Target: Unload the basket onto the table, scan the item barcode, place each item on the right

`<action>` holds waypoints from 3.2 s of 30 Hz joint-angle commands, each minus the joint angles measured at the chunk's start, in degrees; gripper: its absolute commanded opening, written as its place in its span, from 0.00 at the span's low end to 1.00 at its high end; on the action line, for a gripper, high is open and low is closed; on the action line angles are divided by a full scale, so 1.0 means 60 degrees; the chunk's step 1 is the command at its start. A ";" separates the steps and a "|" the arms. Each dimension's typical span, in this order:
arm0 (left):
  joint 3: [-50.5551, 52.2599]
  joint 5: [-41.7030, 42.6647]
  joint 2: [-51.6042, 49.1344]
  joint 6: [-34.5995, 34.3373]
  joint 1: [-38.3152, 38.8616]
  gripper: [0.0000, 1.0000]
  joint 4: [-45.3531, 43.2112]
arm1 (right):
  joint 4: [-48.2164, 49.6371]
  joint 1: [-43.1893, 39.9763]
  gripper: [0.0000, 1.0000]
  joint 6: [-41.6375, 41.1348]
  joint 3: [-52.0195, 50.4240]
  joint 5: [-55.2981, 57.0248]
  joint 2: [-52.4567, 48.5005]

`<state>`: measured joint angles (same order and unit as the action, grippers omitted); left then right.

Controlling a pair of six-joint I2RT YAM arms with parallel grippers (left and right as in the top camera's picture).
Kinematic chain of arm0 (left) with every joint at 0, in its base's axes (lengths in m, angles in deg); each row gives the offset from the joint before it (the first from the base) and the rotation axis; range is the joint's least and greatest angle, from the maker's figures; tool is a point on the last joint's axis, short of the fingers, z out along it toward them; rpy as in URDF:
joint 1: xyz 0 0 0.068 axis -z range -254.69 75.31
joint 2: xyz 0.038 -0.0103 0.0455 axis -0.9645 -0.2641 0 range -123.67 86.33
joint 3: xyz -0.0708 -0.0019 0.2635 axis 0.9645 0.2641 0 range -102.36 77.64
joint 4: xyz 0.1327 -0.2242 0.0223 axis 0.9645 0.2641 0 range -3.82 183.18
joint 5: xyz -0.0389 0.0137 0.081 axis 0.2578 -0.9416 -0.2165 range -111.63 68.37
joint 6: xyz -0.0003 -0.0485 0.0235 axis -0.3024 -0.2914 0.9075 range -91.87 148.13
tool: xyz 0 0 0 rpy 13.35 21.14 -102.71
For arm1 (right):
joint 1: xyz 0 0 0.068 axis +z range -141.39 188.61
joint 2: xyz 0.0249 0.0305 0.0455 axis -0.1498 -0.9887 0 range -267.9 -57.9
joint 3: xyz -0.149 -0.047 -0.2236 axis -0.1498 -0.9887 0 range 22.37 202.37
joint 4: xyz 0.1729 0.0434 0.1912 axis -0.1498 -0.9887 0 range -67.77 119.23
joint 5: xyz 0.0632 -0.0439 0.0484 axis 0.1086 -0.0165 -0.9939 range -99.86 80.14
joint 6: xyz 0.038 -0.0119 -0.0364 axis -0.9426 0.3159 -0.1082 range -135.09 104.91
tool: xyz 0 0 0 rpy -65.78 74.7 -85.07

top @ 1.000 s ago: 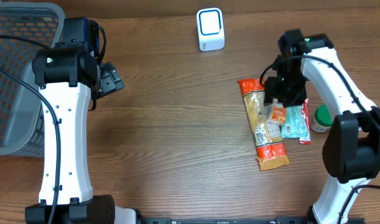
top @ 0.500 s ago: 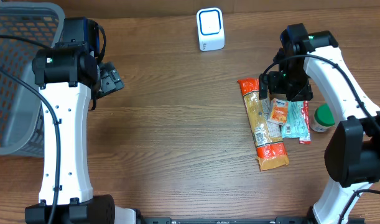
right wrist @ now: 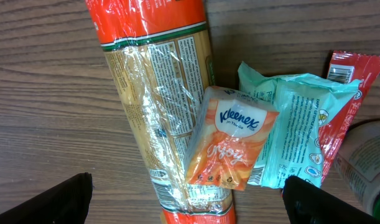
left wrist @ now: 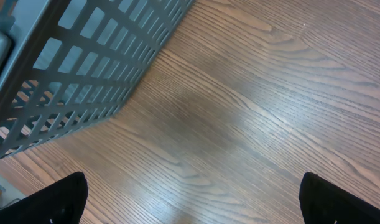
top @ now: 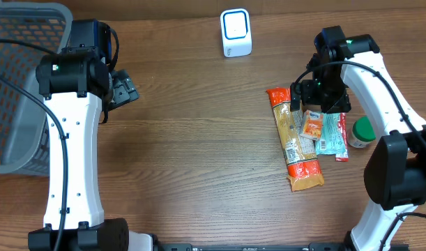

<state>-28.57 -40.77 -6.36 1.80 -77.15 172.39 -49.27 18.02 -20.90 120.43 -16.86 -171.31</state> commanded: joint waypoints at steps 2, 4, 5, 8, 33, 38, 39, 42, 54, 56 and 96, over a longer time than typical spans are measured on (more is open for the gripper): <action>-0.0047 -0.0117 -0.0051 0.0175 -0.0026 1.00 0.0015 | 0.0044 -0.0036 1.00 0.0015 0.0229 0.0091 0.0310; -0.0047 -0.0117 -0.0055 0.0175 -0.0026 1.00 0.0015 | 0.0044 -0.0036 1.00 0.0015 0.0229 0.0091 0.0310; -0.0047 -0.0117 -0.0051 0.0175 -0.0026 1.00 0.0015 | 0.0044 -0.0036 1.00 0.0015 0.0229 0.0091 0.0310; -0.0047 -0.0117 -0.0051 0.0175 -0.0026 1.00 0.0015 | 0.0044 -0.0036 1.00 0.0015 0.0229 0.0091 0.0310; -0.0047 -0.0117 -0.0051 0.0175 -0.0026 1.00 0.0015 | 0.0831 -0.0018 1.00 0.0015 0.0153 0.0127 0.3960; -0.0047 -0.0117 -0.0051 0.0175 -0.0026 1.00 0.0015 | 0.0823 -0.0018 1.00 0.0015 0.0153 0.0127 0.5639; -0.0047 -0.0117 -0.0051 0.0175 -0.0026 1.00 0.0015 | 0.0827 -0.0018 1.00 0.0015 0.0153 0.0127 0.5931; -0.0047 -0.0117 -0.0051 0.0175 -0.0026 0.99 0.0015 | 0.0823 -0.0018 1.00 0.0015 0.0153 0.0127 0.6921; -0.0047 -0.0117 -0.0055 0.0175 -0.0026 1.00 0.0018 | -0.0652 -0.0018 1.00 0.0011 0.0153 0.0481 1.0998; -0.0047 -0.0117 -0.0055 0.0175 -0.0026 1.00 0.0015 | -0.1453 -0.0018 1.00 -0.0044 0.0153 0.0390 1.1453; -0.0047 -0.0117 -0.0055 0.0175 -0.0026 1.00 0.0015 | 0.5843 -0.0277 1.00 0.0499 -0.6011 0.1366 1.7810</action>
<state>-28.57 -40.74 -6.36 1.80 -77.15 172.39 -17.58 16.51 -19.54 89.35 -9.39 -67.09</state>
